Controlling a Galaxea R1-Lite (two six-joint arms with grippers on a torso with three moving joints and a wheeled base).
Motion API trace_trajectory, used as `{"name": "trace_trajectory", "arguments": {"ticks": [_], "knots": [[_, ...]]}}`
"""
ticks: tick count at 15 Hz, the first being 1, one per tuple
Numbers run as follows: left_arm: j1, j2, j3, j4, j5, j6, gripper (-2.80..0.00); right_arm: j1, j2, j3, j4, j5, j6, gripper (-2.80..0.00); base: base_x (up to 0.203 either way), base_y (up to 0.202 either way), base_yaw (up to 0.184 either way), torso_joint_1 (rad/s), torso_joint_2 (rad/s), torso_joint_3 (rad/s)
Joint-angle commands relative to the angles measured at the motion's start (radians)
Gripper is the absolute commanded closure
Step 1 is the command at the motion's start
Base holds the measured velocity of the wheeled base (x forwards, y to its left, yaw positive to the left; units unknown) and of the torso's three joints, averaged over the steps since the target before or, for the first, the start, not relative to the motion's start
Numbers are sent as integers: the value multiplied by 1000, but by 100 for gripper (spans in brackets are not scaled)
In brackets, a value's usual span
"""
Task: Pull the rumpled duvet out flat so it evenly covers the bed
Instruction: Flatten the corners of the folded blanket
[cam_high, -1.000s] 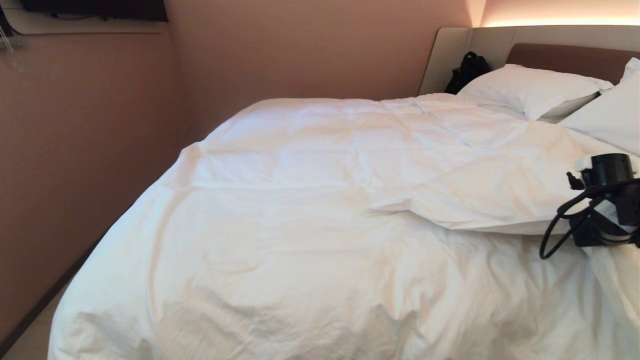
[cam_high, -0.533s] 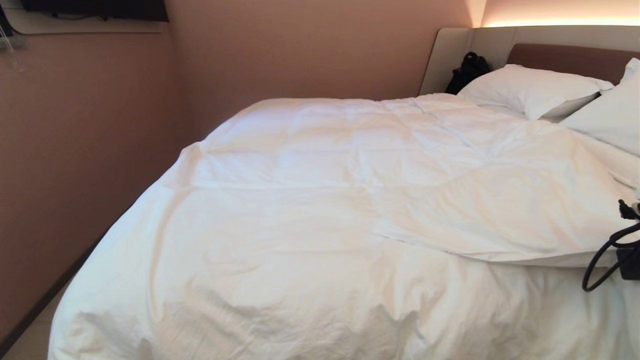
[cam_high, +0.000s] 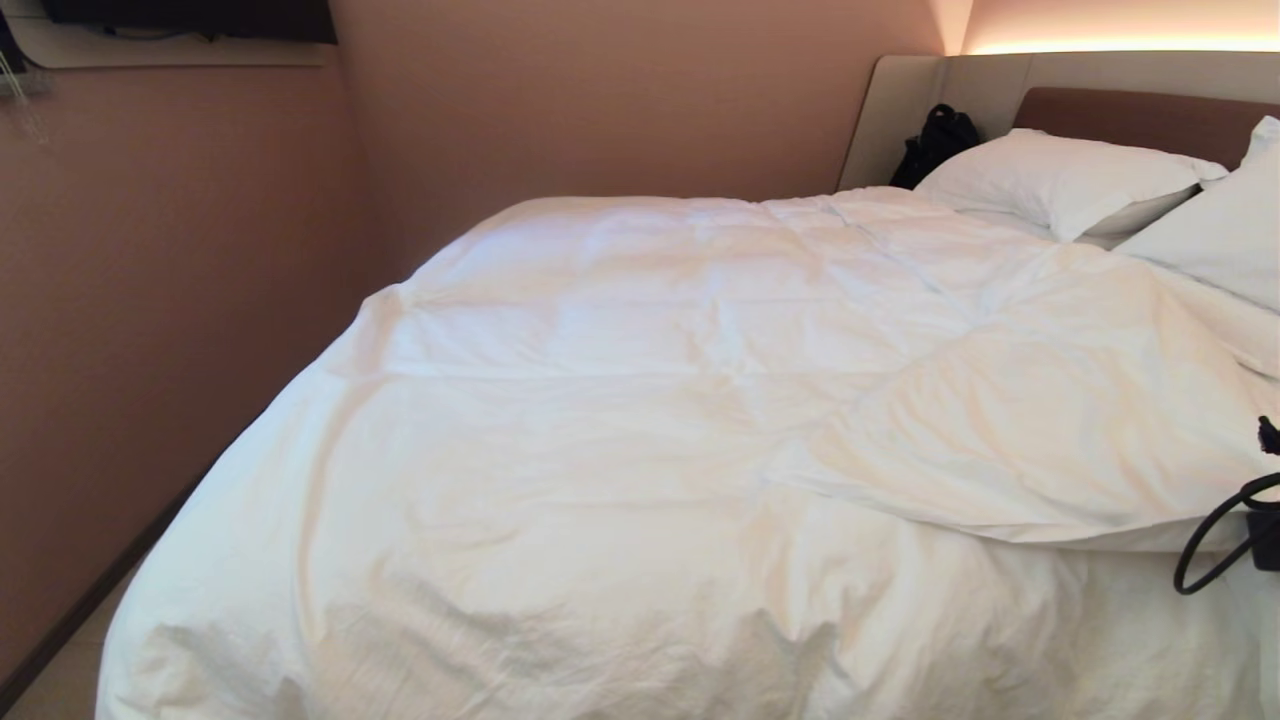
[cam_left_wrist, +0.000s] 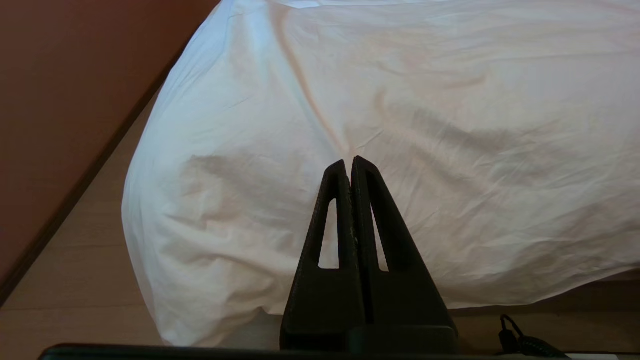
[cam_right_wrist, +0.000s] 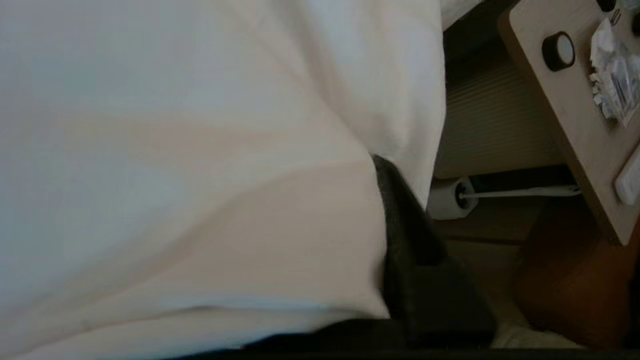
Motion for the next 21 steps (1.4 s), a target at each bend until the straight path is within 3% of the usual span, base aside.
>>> {"name": "trace_trajectory", "arguments": {"ticks": [1,5,6,11,15,18,21], "knots": [[0,0,0,0,0,0,0,-1,20,1,-37,23,-2,-280,0,0,0,0,0,0],[0,0,0,0,0,0,0,-1,-11,27,-31,71,-38,-280,0,0,0,0,0,0],[0,0,0,0,0,0,0,-1,-35,47,-30,116,-57,-280,0,0,0,0,0,0],[0,0,0,0,0,0,0,19,-252,172,53,420,-172,-280,0,0,0,0,0,0],[0,0,0,0,0,0,0,43,-443,190,366,753,-334,-280,0,0,0,0,0,0],[0,0,0,0,0,0,0,61,-563,168,493,875,-381,-280,0,0,0,0,0,0],[0,0,0,0,0,0,0,133,-655,130,610,1002,-392,-280,0,0,0,0,0,0]]}}
